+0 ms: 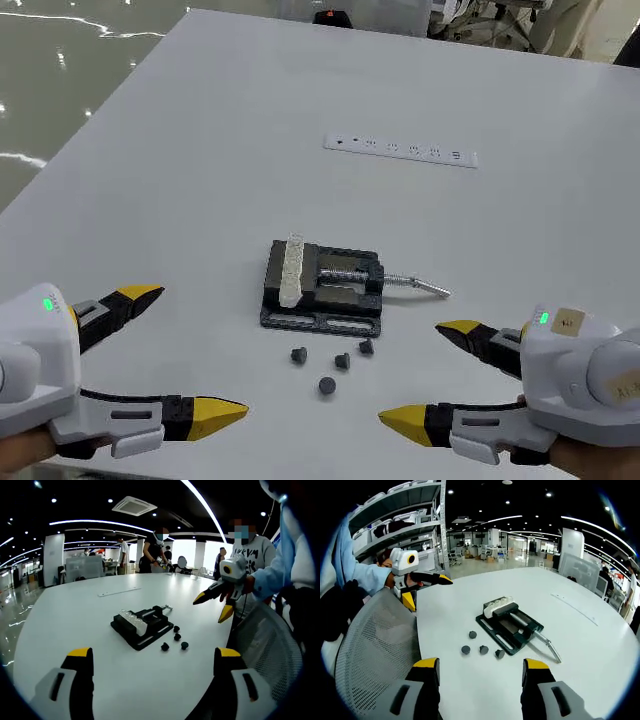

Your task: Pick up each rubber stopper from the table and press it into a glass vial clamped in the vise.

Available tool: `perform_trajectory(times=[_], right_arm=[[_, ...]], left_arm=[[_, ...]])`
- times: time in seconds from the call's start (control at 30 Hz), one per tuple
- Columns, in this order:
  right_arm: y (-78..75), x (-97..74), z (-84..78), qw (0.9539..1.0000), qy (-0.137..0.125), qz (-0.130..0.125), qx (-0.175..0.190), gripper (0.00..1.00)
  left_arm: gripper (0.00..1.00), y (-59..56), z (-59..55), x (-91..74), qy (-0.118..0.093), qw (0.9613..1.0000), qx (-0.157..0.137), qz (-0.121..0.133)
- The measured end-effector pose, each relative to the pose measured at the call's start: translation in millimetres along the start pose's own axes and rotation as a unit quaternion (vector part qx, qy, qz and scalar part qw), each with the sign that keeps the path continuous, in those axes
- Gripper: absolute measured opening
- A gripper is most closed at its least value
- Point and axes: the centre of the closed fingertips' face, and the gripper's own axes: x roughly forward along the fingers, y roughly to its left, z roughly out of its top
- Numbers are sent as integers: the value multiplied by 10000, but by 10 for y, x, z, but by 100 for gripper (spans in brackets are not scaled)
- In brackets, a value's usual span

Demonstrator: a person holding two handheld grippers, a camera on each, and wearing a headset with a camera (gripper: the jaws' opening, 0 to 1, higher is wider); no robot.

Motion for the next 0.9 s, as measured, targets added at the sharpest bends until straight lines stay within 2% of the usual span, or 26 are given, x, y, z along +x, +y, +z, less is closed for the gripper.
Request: perform_trajectory(times=[0.13, 0.2, 0.3, 0.4, 0.5, 0.67, 0.9], right_arm=[[48, 44, -11, 9998, 126, 102, -146, 58], [70, 66, -11, 9994, 191, 152, -251, 54], [90, 100, -14, 9986, 314, 216, -359, 50], [110, 142, -4, 9979, 389, 280, -430, 50], [141, 180, -10, 9966, 504, 396, -510, 47], [202, 238, 6, 9946, 608, 533, -654, 47], [264, 293, -3, 9919, 760, 672, -761, 46]], left_arm=[[99, -41, -39, 18, 93, 9999, -23, -99], [99, -55, -31, 27, 57, 9999, 68, -126], [99, -62, -15, 40, -5, 9998, 42, -175], [99, -68, 1, 58, -66, 9997, 33, -233], [99, -103, 21, 72, -140, 9990, 83, -406], [99, -140, 25, 124, -140, 9968, 260, -744], [99, -133, 25, 168, -79, 9944, 432, -965]])
